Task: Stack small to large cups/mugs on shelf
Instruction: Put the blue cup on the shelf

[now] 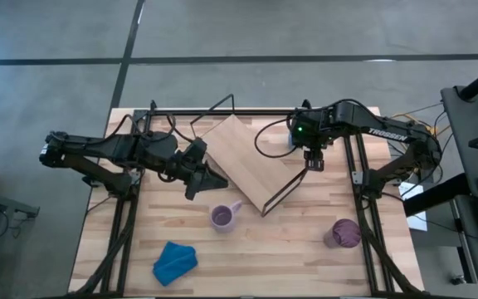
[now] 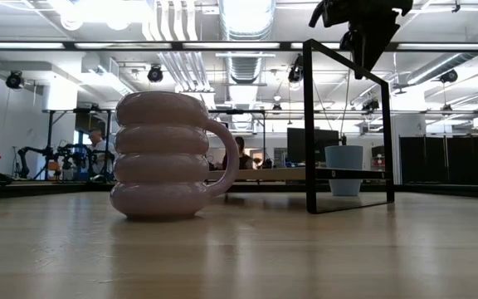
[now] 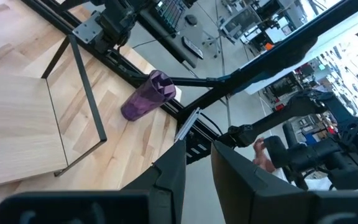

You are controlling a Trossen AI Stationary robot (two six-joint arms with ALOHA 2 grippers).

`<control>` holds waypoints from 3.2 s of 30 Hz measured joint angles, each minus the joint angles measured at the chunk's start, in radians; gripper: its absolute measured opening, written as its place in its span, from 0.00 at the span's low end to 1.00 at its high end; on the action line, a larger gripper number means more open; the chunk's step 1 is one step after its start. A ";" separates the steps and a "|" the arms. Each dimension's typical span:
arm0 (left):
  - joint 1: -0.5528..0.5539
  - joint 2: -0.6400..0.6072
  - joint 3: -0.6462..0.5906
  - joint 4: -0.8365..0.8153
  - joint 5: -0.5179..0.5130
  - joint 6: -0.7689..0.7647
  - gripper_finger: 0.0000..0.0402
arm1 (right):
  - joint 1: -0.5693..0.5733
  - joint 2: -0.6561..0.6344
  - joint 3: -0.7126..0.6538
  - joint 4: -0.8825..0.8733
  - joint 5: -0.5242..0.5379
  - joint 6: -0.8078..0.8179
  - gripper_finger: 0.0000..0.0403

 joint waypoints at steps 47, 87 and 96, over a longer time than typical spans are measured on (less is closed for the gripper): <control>0.026 0.101 -0.002 -0.001 -0.010 -0.264 0.15 | 0.000 0.001 0.000 0.088 0.008 0.259 0.52; 0.053 0.106 -0.002 0.419 -0.129 0.211 0.15 | -0.284 0.318 -0.001 0.175 0.026 0.141 0.47; 0.053 0.106 -0.002 0.419 -0.129 0.211 0.15 | -0.284 0.333 -0.004 0.187 0.012 0.149 0.48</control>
